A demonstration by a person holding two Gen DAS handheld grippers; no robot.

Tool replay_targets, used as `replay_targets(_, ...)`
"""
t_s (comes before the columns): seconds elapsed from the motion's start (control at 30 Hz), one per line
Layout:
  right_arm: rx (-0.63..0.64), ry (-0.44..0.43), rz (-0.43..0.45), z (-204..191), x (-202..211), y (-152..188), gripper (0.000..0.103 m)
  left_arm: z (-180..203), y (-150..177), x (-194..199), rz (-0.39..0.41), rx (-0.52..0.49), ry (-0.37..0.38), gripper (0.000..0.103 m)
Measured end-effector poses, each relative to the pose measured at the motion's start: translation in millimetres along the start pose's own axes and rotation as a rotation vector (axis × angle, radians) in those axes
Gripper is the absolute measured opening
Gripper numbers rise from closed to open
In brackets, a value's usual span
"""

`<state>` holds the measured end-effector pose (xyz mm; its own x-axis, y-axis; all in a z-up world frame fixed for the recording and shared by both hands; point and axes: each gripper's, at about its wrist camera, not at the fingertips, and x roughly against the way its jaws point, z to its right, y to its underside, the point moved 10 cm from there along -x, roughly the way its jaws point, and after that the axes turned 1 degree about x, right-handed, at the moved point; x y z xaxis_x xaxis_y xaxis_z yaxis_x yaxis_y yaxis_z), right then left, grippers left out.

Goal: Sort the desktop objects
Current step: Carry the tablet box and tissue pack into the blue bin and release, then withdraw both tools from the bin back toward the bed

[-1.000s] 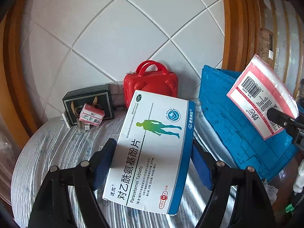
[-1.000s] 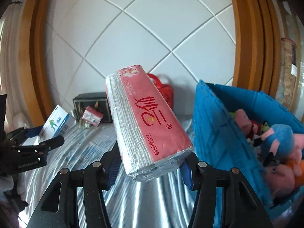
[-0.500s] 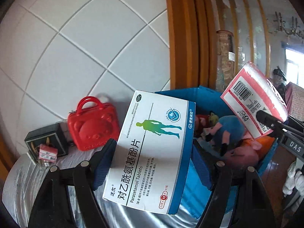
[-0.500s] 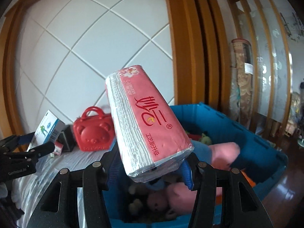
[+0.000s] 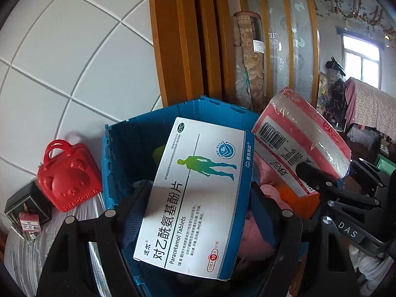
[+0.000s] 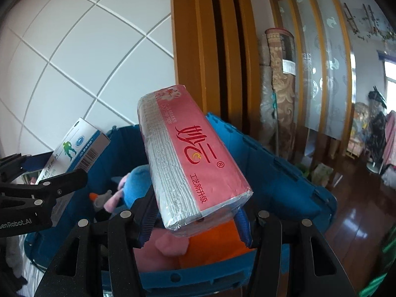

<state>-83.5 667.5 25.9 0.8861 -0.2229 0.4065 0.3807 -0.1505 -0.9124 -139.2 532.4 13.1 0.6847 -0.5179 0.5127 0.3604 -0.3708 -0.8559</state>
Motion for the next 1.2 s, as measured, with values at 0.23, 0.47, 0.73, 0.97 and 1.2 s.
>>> replay_targets(0.23,-0.01,-0.009,-0.045,9.5,-20.3,9.6,0.054,5.7,5.1,-13.2,-0.036,-0.005,-0.017,0.077)
replay_targets(0.47,0.002,-0.009,-0.065,12.0,-33.8,12.0,0.056,1.8,8.5,-24.1,-0.066,0.023,-0.017,0.078)
replay_targets(0.73,0.021,-0.001,-0.057,10.8,-34.7,11.4,0.089,0.1,7.7,-22.7,-0.055,0.032,-0.031,0.079)
replay_targets(0.97,0.035,0.001,-0.025,8.5,-22.9,8.1,0.103,-1.1,8.4,-13.2,-0.037,0.045,-0.012,0.079)
replay_targets(1.2,0.025,0.02,-0.007,10.1,-6.6,7.8,0.103,-6.9,10.1,1.5,-0.013,0.058,-0.008,0.079)
